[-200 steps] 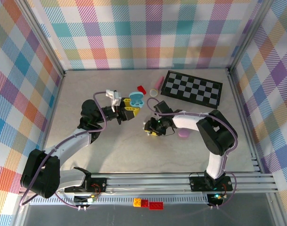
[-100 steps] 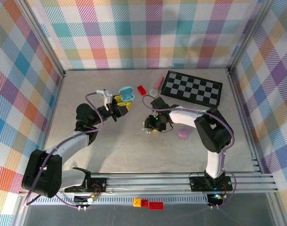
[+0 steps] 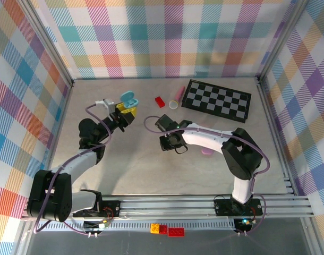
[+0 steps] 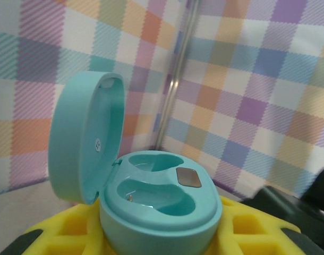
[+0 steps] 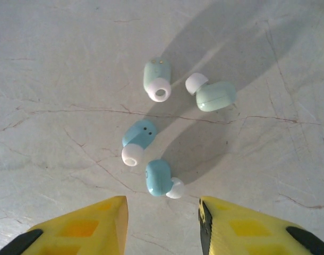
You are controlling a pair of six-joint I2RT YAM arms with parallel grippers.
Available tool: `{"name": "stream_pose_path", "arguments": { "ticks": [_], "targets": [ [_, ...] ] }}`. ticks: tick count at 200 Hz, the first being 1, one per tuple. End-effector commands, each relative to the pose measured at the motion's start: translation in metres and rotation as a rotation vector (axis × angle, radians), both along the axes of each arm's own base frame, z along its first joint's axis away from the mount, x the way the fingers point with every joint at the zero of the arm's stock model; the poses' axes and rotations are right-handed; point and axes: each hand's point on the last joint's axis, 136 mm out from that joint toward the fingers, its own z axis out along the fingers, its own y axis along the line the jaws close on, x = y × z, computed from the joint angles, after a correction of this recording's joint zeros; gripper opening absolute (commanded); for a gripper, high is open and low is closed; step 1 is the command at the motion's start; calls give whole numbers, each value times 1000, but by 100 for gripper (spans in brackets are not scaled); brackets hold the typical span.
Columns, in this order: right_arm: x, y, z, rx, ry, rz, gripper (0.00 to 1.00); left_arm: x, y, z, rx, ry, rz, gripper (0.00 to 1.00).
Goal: Insert the wireless bluetooth earbuds into the charging case
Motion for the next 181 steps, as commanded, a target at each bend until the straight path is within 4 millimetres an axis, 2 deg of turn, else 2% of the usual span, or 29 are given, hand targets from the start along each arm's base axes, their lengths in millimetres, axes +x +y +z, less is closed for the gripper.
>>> {"name": "stream_pose_path", "arguments": {
  "ticks": [1,64,181],
  "targets": [
    [3,-2,2,-114,-53,44,40,5,17,16,-58,-51,62,35],
    [-3,12,-12,-234,-66,114,39,14,33,17,-91,-16,127,35],
    [-3,12,-32,-317,-32,160,35,13,29,15,-74,18,106,35]
  ]
}}
